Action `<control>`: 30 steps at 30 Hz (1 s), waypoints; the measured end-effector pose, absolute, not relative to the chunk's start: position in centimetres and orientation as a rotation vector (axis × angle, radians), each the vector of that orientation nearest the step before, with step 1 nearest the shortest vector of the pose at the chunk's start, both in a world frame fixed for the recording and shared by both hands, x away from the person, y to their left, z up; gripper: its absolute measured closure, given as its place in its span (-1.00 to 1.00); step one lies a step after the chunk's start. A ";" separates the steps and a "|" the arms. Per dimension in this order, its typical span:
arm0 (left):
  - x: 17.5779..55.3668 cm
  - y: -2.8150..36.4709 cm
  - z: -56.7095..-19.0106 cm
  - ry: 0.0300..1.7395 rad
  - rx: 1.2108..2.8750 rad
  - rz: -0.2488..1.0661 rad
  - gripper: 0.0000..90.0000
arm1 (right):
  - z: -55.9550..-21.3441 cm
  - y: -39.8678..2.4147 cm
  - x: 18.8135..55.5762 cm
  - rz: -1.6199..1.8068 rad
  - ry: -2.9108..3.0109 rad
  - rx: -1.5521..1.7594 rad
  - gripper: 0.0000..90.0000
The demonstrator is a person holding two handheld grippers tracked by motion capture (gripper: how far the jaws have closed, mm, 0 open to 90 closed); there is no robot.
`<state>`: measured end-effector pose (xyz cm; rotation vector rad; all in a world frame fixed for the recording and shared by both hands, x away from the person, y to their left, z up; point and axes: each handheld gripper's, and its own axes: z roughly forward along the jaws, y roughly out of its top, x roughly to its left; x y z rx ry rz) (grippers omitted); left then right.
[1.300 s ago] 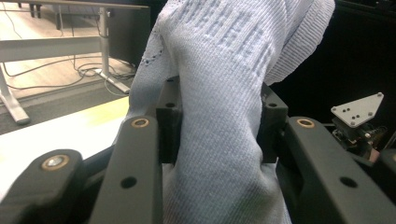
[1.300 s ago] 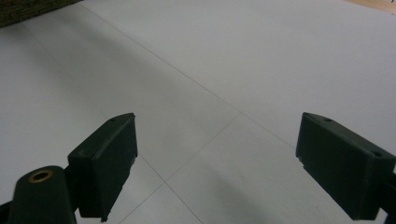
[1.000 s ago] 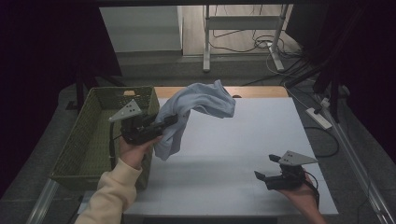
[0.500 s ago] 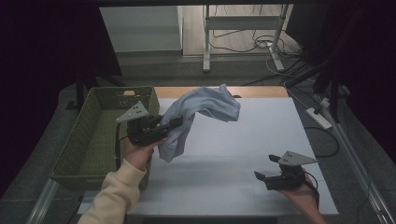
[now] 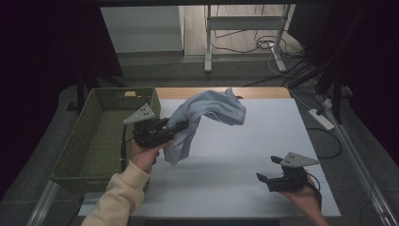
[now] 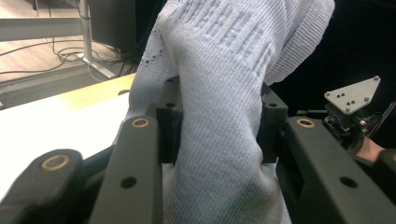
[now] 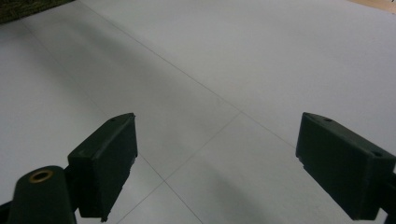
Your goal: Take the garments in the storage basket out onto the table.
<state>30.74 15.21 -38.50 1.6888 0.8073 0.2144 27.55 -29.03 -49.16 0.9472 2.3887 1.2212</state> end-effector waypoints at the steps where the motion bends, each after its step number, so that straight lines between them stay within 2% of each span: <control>1: 30.8 15.1 -38.5 0.808 1.689 0.210 0.38 | -49.2 -29.0 27.6 1.222 2.389 0.947 -0.72; 30: 30.8 11.6 -40.0 0.765 1.763 0.126 0.38 | -49.2 -29.0 27.6 1.224 2.384 0.948 -0.72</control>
